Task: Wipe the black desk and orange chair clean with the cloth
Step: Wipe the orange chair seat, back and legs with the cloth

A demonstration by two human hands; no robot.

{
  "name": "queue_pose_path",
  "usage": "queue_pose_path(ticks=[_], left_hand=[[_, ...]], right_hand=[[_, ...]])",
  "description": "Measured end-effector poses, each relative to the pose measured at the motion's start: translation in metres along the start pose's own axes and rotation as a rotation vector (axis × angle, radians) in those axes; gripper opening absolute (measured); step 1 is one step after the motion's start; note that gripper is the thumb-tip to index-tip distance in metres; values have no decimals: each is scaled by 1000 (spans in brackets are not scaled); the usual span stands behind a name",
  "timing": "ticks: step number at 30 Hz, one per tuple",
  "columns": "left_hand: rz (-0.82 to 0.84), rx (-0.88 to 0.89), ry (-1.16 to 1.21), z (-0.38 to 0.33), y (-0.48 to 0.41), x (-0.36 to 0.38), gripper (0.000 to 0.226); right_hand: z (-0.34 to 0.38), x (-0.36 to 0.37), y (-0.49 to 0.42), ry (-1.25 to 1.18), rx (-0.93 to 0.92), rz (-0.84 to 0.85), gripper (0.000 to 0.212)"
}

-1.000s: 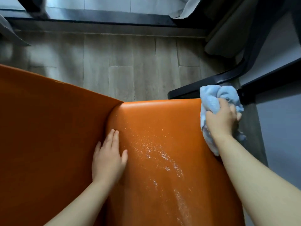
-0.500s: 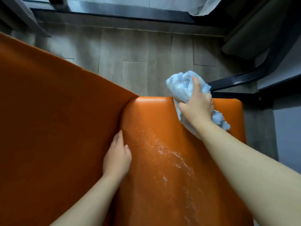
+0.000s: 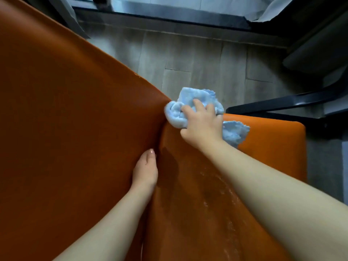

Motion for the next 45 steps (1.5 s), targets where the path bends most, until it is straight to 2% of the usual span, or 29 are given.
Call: queue_pose_path(ticks=[2, 5, 7, 8, 10, 12, 15, 17, 20, 23, 26, 28, 31, 32, 35, 37, 39, 42, 44, 45], left_hand=[[-2, -14, 88, 0, 0, -2, 41], [-55, 55, 79, -3, 3, -10, 38], [-100, 104, 2, -4, 8, -15, 36], [-96, 112, -13, -4, 11, -16, 36], [-80, 117, -51, -1, 13, -16, 37], [-75, 123, -98, 0, 13, -15, 37], [-60, 89, -80, 3, 11, -12, 38], [-79, 85, -60, 4, 14, -11, 40], [-154, 135, -38, 4, 22, -15, 41], [-213, 216, -92, 3, 31, -22, 38], [-173, 244, -105, 1, 34, -25, 39], [-143, 250, -123, 1, 33, -23, 40], [-96, 264, -267, 1, 32, -14, 46], [-74, 273, -356, 1, 32, -9, 49], [-26, 328, -552, -7, 30, 3, 56], [-44, 402, -631, -20, 27, 8, 58], [-66, 473, -687, -34, 27, 10, 59], [-61, 547, -764, -50, 25, 16, 59], [-91, 585, -822, -57, 23, 19, 61], [-107, 608, -843, -61, 22, 22, 60]], right_hand=[[18, 23, -6, 43, -48, 164, 41], [49, 42, 22, 90, -270, 180, 35], [63, 48, 50, 85, -447, 262, 33], [64, 46, 64, 73, -483, 330, 32], [49, 32, 81, 12, -405, 424, 27], [24, 9, 71, 12, -256, 308, 26], [15, -17, 27, 55, -183, 39, 45], [31, -2, 8, 89, -200, 104, 47], [54, 39, 12, 208, -295, 212, 31], [71, 56, 39, 192, -482, 267, 30], [67, 53, 73, 208, -623, 356, 28], [42, 31, 80, 137, -537, 257, 31], [-3, -2, 47, 112, -284, -4, 44], [-15, -5, 30, 107, -207, -24, 46], [-29, 11, 4, 78, -70, 93, 41], [-26, 25, 20, 75, -63, 77, 41], [-7, 43, 57, 52, -207, 80, 39], [9, 43, 110, -139, -425, 176, 34], [-17, 17, 104, -193, -330, -86, 33], [-39, 3, 94, -175, -186, -222, 35]])
Point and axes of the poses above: each hand's wrist, its own y-axis away from the middle knuckle, its own x-axis out of the palm, z = x × y, the point moved 6 cm from there along -y, towards the middle knuckle, and after that the axes turned 12 degrees about -x, right-handed, at the moved point
